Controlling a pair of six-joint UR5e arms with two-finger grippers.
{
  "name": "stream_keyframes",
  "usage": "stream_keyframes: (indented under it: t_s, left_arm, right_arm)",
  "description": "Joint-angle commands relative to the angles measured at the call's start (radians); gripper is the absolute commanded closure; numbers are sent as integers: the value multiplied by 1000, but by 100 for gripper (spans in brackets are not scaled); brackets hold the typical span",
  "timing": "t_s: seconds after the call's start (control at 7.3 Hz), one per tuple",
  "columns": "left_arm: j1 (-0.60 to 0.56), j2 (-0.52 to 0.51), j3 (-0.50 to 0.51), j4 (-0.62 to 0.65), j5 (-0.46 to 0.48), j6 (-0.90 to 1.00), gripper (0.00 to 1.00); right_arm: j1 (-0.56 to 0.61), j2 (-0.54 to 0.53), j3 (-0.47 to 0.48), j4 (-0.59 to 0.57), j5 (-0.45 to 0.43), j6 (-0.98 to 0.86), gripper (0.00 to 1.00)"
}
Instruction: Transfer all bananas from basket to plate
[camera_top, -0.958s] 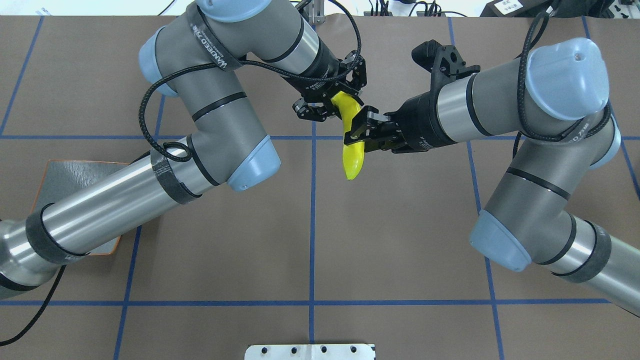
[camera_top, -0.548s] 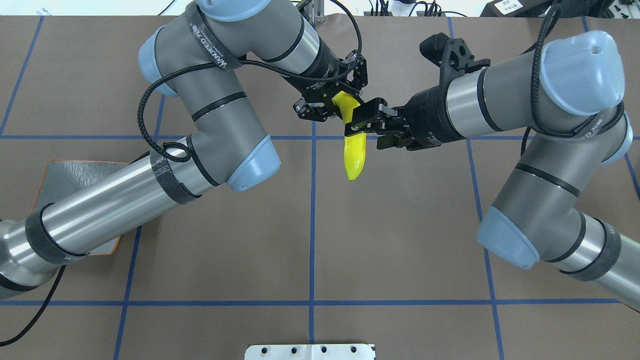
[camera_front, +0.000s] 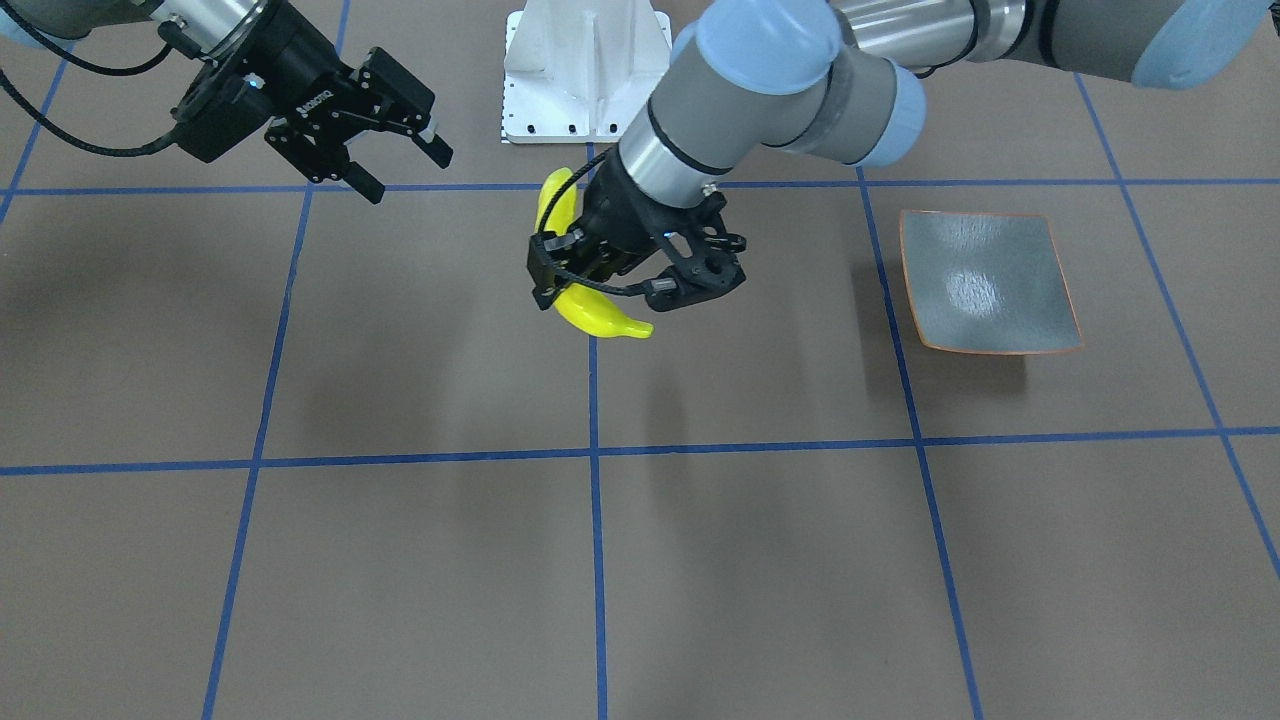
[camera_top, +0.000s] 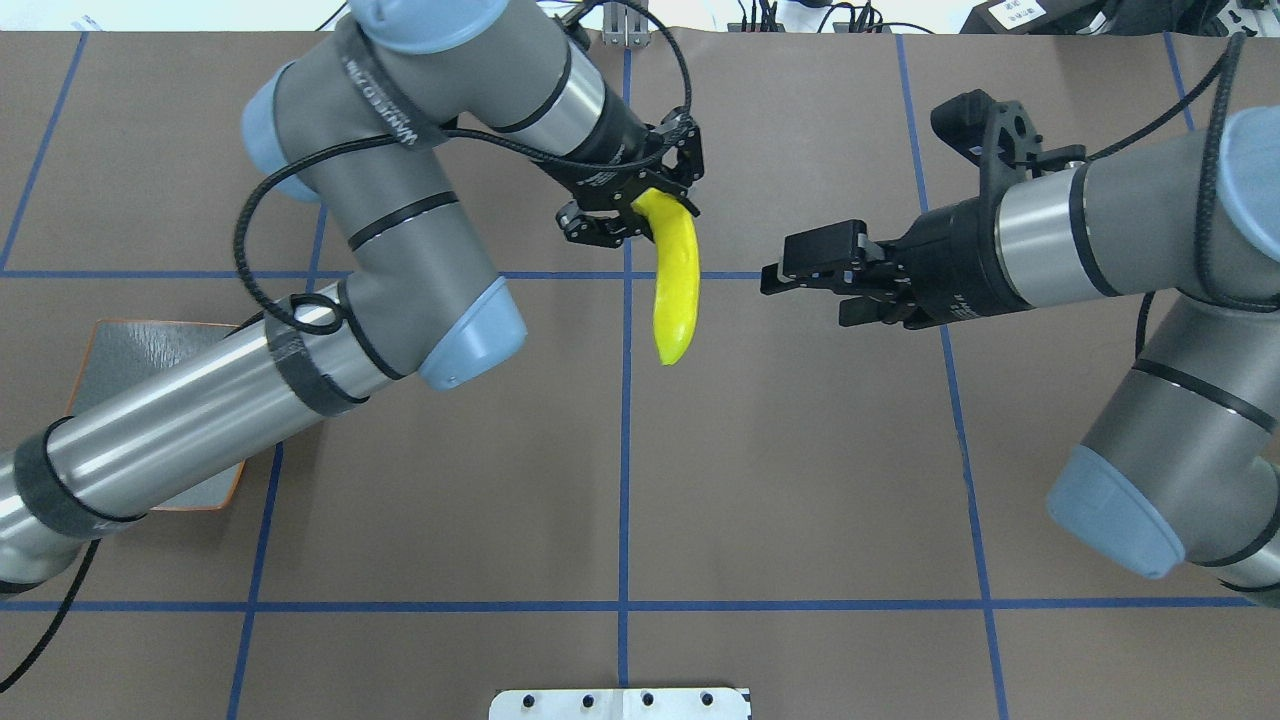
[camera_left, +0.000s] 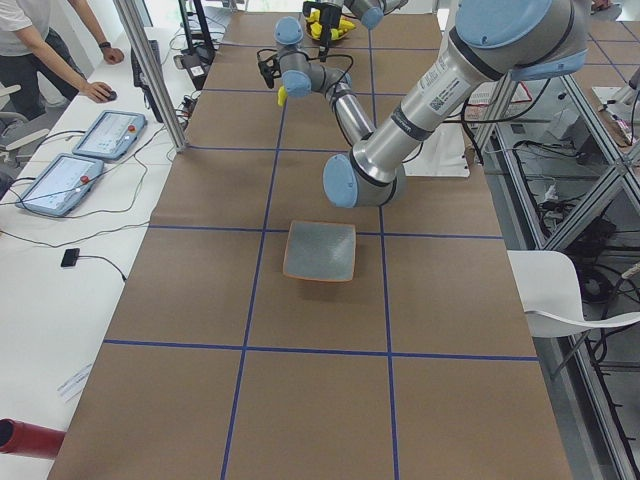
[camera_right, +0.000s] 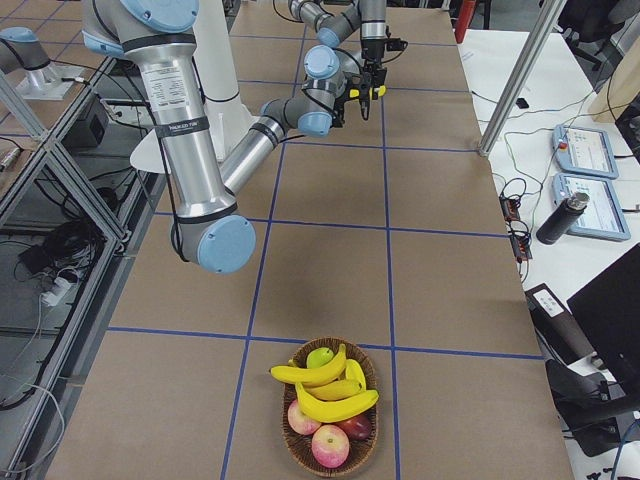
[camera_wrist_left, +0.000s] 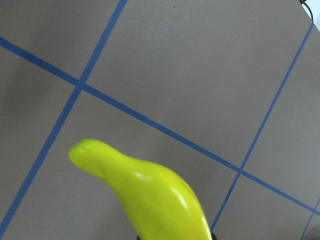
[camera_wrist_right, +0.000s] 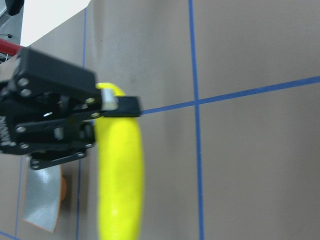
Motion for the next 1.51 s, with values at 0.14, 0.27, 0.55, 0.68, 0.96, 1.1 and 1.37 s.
stream_keyframes:
  t_s: [0.14,0.27,0.55,0.68,0.96,1.1,1.37]
  left_arm:
    - [-138,339,-261,9,-36,84,100]
    - [-175,430,-269,9,-35,176,100]
    - [-233,708,-314,7,-14,515,100]
    - [-227,767,-303,9,34,578,100]
    - [-223,796,-242,6,45,663,100]
    - [-220,786,-219,6,43,663,100]
    - [-219,786,-199,4,42,663,100]
  right_arm:
    - [89,-162,-27,1,-22,-109,0]
    - [114,-170,-67,1,-23,-140,0]
    - [155,-170,-116,1,-31,-170,0]
    - [158,-168,-151,1,-31,-171,0]
    - [206,-170,-170,1,-22,-211,0]
    - [207,-168,-179,1,-20,-213,0]
    - [207,-168,-191,1,-23,-213,0]
